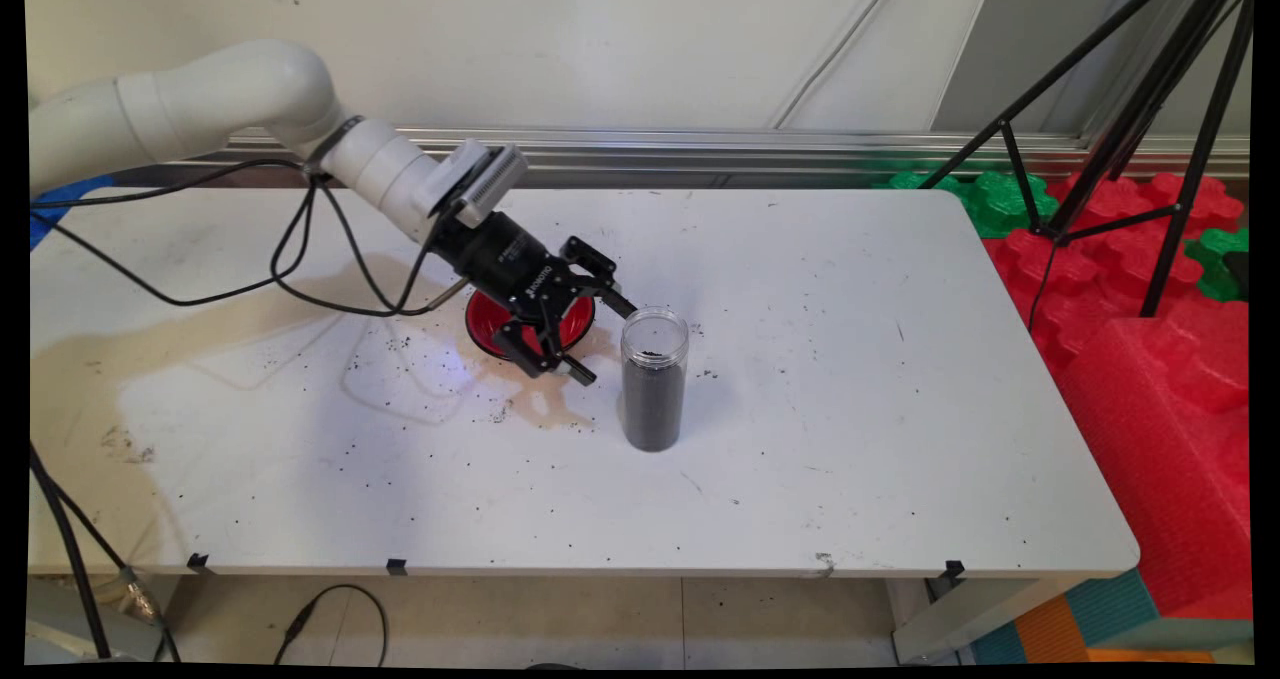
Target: Pick up the black seasoning powder from the table
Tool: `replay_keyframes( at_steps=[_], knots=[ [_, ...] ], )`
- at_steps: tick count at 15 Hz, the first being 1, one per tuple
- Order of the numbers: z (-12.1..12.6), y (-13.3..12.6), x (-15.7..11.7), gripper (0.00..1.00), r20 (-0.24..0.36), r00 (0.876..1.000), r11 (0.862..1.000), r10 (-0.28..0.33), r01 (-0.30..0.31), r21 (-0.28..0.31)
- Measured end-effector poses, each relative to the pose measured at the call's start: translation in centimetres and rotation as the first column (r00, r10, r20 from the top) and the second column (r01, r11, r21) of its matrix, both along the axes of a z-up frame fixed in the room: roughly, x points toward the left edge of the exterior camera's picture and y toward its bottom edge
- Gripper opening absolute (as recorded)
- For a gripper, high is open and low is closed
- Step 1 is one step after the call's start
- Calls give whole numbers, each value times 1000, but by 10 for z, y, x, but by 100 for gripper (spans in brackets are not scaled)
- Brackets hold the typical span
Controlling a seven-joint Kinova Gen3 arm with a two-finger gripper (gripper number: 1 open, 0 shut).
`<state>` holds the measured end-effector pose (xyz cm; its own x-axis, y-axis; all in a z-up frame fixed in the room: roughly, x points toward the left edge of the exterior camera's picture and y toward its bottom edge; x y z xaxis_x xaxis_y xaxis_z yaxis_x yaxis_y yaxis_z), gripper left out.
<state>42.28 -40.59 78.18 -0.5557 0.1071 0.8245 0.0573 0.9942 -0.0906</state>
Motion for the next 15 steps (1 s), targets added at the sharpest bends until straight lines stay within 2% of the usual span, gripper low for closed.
replay_keyframes(
  at_steps=[15],
  knots=[
    [-20, -34, -35, 100, -6, 996, 992, -84, 85, 91]
  ],
)
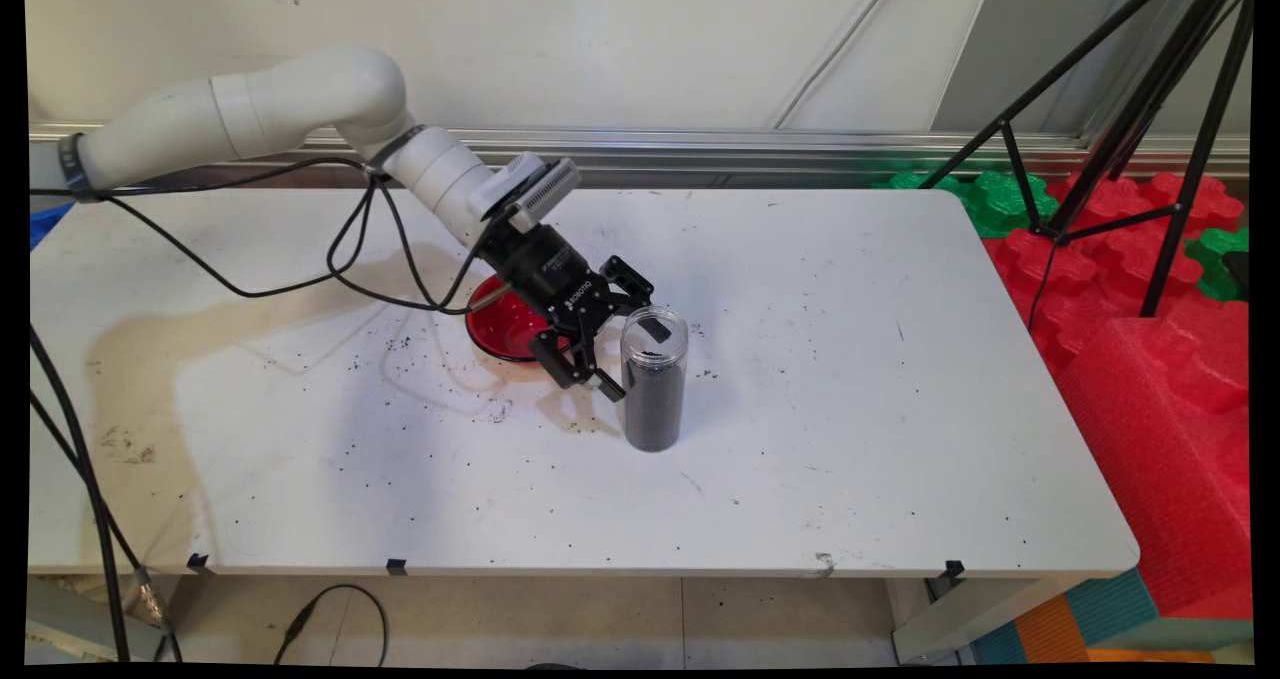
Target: Pick up the black seasoning powder from the table
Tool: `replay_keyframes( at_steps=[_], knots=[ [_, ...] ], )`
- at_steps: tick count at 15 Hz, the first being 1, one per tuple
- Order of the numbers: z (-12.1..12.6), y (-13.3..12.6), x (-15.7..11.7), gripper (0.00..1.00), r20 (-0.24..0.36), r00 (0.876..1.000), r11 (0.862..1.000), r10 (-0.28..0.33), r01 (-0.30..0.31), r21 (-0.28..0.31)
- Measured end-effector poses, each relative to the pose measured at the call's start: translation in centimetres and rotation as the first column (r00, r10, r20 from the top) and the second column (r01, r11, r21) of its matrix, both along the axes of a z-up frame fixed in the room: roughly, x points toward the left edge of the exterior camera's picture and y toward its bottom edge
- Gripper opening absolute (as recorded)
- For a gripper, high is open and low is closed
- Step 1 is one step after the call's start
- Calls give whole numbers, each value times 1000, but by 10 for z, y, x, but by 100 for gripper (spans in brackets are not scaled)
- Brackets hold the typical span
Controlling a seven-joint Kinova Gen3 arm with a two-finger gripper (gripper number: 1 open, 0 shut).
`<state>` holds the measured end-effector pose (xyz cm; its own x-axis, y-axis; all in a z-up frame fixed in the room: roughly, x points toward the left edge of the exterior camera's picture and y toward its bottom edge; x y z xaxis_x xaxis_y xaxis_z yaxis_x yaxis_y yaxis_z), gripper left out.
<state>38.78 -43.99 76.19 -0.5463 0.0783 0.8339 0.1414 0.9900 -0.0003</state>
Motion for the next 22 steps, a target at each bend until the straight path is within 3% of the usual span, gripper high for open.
replay_keyframes(
  at_steps=[10, 22],
  knots=[
    [-17, -8, -12, 100, 2, 999, 997, -44, 44, 63],
    [-32, -9, -20, 100, 1, 998, 994, -61, 61, 91]
  ],
)
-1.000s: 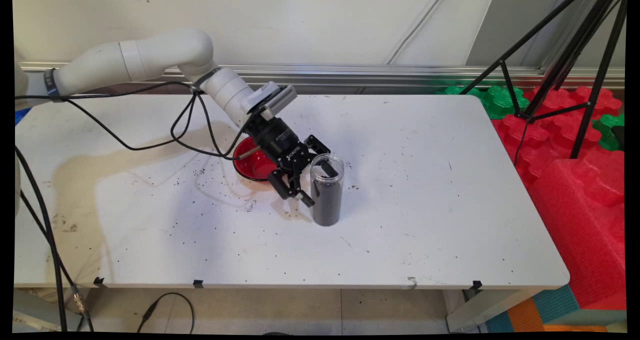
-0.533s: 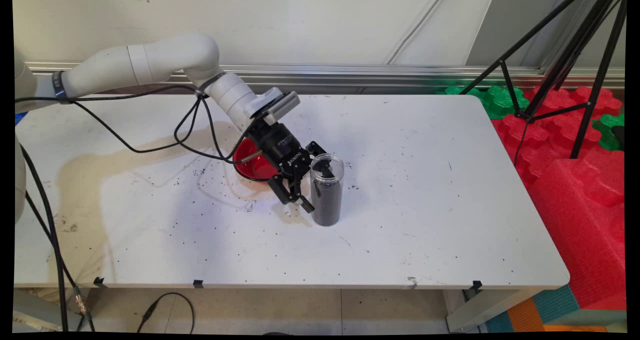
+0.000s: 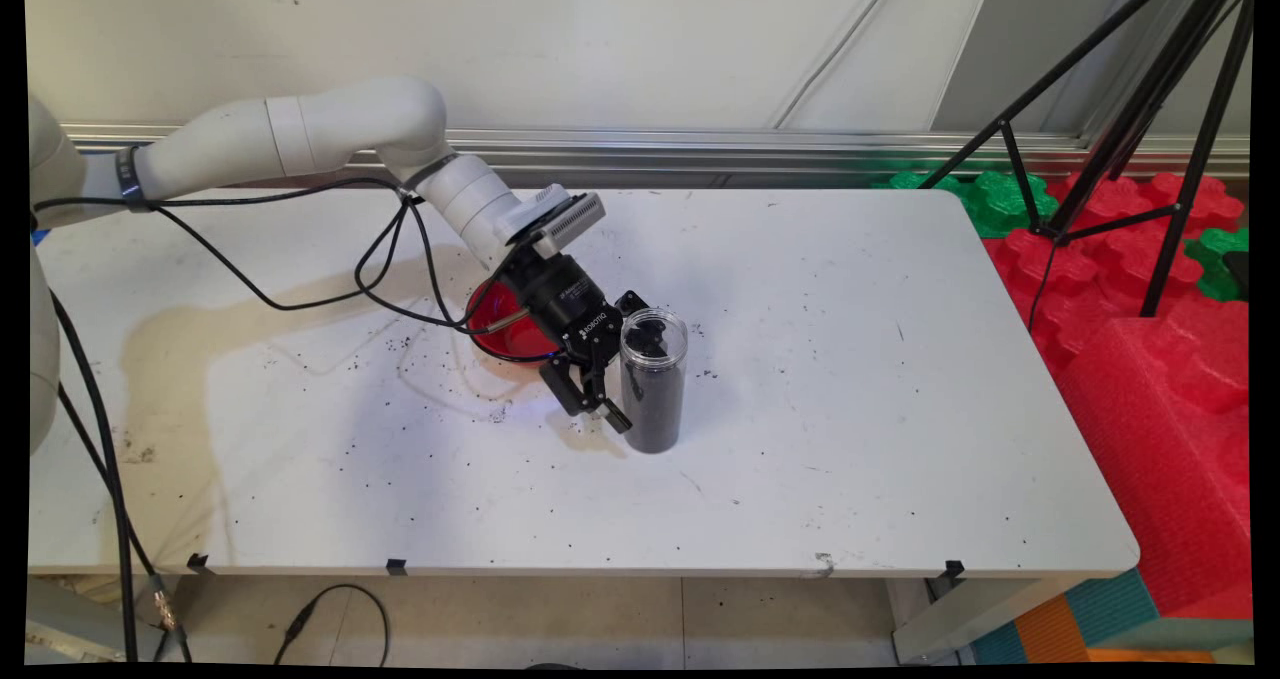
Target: Pick up the black seasoning powder from the table, then pour the black seasoning powder in the red bowl
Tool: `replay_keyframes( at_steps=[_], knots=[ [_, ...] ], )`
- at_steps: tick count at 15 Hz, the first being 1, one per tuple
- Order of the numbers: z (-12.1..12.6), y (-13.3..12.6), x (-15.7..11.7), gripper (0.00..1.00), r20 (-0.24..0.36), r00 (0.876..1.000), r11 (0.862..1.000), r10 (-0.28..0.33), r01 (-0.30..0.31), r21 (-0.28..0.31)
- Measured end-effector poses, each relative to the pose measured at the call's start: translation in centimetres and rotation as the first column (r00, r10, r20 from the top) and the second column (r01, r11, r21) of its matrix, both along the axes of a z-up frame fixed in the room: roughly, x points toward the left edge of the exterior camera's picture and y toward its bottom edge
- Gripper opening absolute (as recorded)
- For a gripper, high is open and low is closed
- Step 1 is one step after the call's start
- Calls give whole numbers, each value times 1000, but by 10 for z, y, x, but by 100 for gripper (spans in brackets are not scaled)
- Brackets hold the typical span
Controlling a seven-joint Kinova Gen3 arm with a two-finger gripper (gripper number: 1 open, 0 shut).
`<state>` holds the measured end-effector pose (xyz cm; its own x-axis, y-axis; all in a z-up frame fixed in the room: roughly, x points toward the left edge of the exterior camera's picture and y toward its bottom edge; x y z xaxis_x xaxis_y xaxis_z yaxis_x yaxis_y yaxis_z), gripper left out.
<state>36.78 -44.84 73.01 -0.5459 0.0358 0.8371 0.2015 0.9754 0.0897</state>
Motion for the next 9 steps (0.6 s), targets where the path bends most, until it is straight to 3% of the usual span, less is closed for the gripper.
replay_keyframes(
  at_steps=[4, 5, 9],
  knots=[
    [-3, 0, -2, 100, -3, 1000, 1000, 5, -5, 2],
    [-3, 0, -3, 0, -4, 1000, 1000, 7, -7, 2],
    [-5, 1, -4, 0, -10, 1000, 1000, 20, -19, 8]
  ],
)
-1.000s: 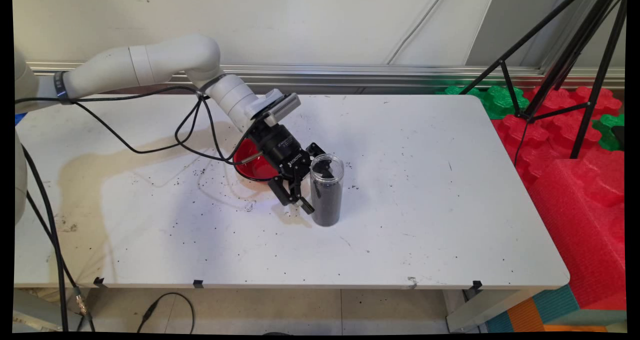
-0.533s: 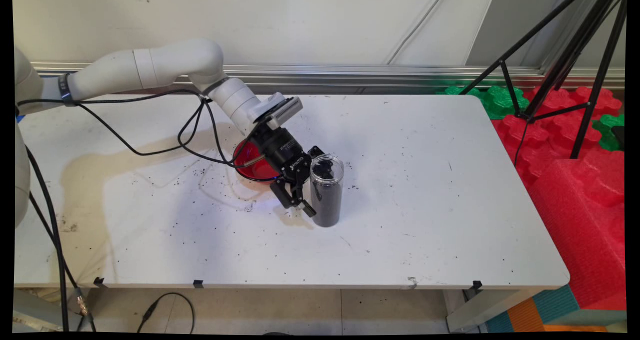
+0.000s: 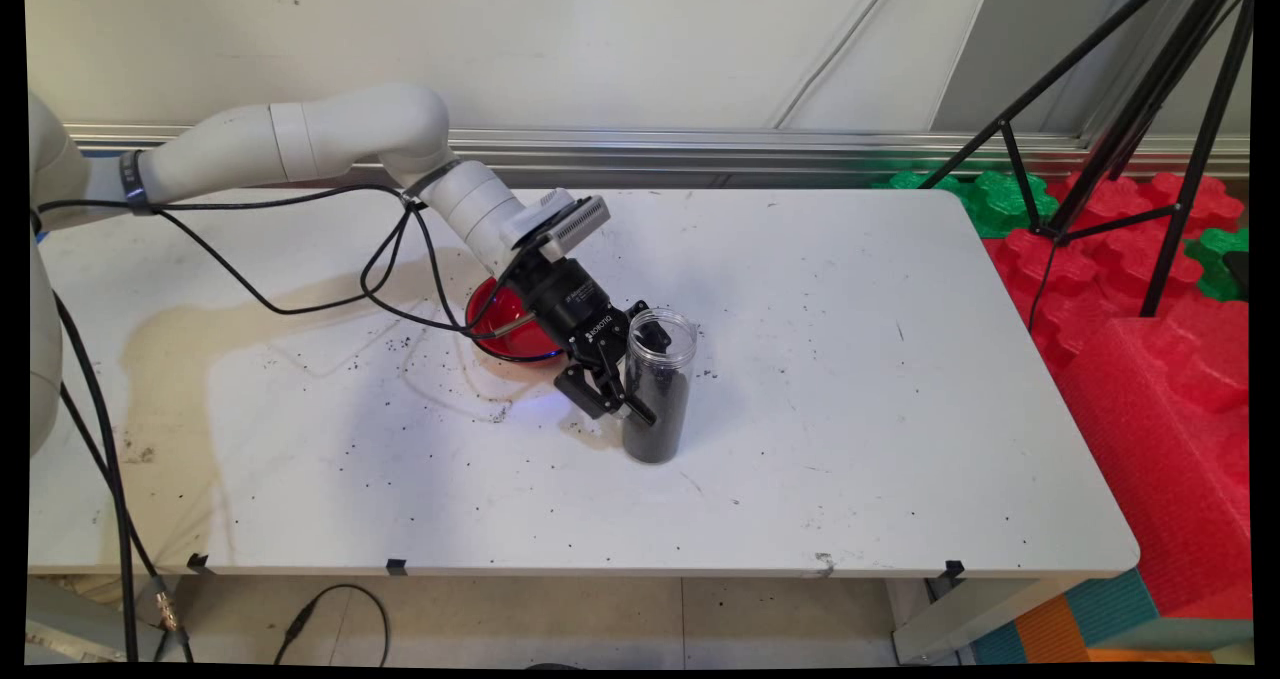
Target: Pour the black seasoning powder in the red bowl
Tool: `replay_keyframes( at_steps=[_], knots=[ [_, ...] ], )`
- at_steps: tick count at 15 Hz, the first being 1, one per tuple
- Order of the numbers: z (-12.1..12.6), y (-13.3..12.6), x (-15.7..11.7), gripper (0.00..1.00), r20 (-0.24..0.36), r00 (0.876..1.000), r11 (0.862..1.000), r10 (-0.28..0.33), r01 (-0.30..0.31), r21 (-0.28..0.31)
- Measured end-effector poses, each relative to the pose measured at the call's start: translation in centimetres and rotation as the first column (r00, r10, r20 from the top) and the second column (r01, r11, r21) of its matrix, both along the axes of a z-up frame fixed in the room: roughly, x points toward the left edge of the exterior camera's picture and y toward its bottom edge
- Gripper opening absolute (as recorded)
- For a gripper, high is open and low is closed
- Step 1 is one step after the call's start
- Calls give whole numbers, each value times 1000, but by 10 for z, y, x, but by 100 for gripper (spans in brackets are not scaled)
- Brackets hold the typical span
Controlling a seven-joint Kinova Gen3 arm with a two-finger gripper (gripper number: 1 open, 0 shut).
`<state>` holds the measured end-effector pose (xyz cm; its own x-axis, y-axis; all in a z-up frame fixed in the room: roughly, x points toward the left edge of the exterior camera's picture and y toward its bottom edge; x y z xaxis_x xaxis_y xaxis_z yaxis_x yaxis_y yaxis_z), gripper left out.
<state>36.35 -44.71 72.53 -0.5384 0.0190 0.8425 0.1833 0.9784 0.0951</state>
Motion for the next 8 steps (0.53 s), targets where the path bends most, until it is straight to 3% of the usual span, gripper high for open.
replay_keyframes(
  at_steps=[8],
  knots=[
    [5, 4, 3, 0, -15, 999, 999, 45, -45, 7]
  ],
)
